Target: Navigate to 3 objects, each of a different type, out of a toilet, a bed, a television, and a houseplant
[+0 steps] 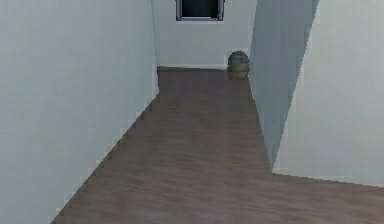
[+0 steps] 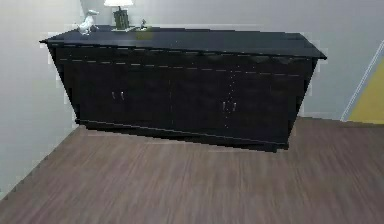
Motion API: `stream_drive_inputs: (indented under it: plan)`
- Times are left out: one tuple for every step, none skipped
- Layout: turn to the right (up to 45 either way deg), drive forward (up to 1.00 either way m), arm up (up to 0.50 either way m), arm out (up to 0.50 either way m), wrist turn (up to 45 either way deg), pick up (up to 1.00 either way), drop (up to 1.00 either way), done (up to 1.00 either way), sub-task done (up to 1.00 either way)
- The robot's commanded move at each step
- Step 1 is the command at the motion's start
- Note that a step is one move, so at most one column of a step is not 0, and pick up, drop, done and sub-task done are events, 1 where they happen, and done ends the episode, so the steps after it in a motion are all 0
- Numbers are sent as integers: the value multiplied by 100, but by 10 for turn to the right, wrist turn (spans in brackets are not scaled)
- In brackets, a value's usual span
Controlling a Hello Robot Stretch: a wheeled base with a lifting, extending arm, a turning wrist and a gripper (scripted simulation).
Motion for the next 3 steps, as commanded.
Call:
stream_drive_inputs:
  plan:
    - [-30,0,0,0,0,0,0,0,0]
    - [0,100,0,0,0,0,0,0,0]
    - [0,40,0,0,0,0,0,0,0]
